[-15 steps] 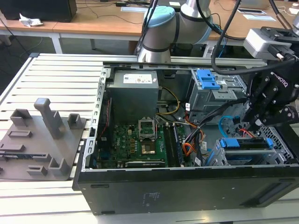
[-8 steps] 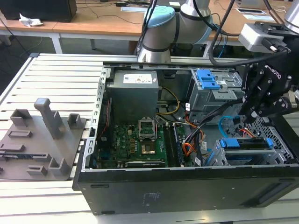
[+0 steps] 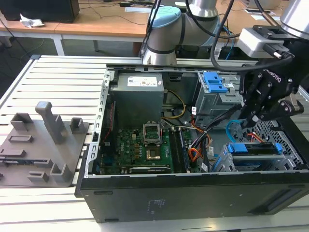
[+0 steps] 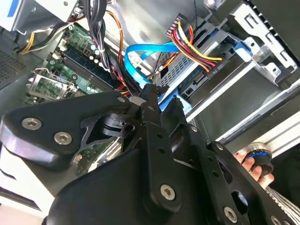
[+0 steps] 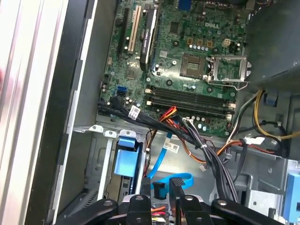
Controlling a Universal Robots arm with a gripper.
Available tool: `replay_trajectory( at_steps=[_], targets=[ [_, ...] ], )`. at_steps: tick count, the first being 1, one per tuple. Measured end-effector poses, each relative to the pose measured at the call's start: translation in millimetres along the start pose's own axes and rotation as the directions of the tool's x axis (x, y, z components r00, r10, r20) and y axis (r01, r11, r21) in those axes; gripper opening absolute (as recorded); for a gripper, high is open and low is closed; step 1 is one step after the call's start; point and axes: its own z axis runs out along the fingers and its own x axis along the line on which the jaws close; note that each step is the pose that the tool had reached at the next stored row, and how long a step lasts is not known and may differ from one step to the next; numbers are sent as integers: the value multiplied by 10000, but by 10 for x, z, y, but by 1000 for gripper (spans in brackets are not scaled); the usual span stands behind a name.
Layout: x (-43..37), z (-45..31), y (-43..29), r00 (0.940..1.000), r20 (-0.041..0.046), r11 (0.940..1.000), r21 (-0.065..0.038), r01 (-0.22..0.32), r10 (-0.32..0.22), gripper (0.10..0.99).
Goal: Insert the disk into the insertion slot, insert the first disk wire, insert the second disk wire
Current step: 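Insert the second disk wire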
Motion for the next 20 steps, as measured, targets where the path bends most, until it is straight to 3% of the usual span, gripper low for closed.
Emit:
replay_trajectory(
  at_steps=[3, 4, 6, 7, 9, 11, 13, 16, 18, 20],
  targets=[
    [-4, 70, 5, 9996, -19, 9996, 6, 285, -285, 302],
    [-4, 86, 5, 9994, -60, 9994, -1, 337, -337, 302],
    [-4, 86, 5, 9994, -72, 9994, -3, 337, -337, 302],
    [-4, 86, 5, 9994, -72, 9994, -3, 337, -337, 286],
    [-4, 86, 5, 9994, -74, 9994, -3, 337, -337, 161],
    [11, 87, 8, 9994, -75, 9994, -3, 337, -337, 161],
    [135, 93, 27, 9994, -75, 9994, -4, 336, -336, 161],
    [232, 104, 30, 9994, -75, 9994, -3, 338, -338, 161],
    [300, 130, -75, 9994, -73, 9994, -11, 337, -337, 161],
    [335, 150, -95, 9994, -73, 9995, -11, 331, -331, 161]
  ],
)
